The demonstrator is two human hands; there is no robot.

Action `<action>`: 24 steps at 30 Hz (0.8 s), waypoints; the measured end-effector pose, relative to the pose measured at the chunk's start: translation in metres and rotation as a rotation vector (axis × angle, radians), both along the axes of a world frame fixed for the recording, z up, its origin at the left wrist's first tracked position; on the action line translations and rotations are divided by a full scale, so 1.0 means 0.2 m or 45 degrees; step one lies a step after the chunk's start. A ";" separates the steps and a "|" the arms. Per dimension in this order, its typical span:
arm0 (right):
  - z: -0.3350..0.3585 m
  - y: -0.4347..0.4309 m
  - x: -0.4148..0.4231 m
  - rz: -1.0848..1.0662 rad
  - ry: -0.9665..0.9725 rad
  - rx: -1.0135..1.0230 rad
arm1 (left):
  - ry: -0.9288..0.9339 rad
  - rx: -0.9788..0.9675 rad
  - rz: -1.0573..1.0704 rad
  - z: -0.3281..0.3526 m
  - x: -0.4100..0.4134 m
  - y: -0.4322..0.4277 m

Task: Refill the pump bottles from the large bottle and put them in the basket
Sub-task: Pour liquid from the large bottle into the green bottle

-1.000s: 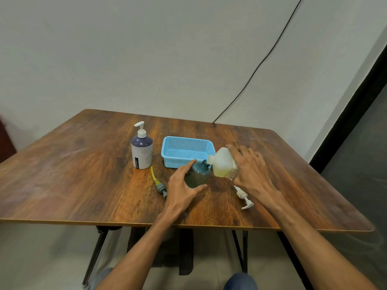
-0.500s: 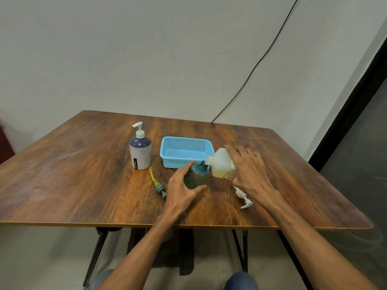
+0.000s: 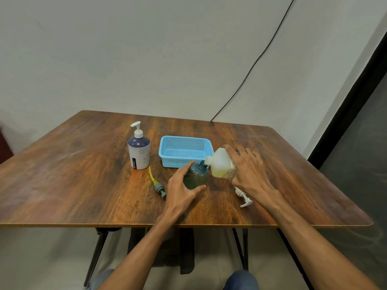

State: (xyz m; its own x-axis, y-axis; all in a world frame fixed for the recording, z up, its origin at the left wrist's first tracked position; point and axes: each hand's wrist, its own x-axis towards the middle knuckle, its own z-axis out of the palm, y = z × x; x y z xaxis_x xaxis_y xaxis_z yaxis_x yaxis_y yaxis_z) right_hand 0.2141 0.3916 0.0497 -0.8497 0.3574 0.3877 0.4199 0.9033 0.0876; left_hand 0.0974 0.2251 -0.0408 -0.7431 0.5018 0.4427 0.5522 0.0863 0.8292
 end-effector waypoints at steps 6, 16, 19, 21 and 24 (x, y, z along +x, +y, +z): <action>-0.01 0.00 0.00 -0.012 0.002 -0.011 | -0.012 -0.012 0.006 -0.01 0.00 0.00; -0.01 0.00 -0.01 -0.008 -0.005 0.017 | -0.040 -0.042 0.002 -0.03 -0.01 0.00; 0.00 0.00 -0.01 -0.011 -0.006 0.022 | -0.032 -0.031 0.011 -0.03 -0.01 0.00; 0.00 0.01 -0.01 -0.013 -0.006 0.031 | -0.031 -0.028 0.007 -0.03 -0.01 0.00; 0.00 0.00 -0.01 -0.012 -0.011 0.034 | -0.037 -0.030 -0.003 -0.03 -0.01 0.00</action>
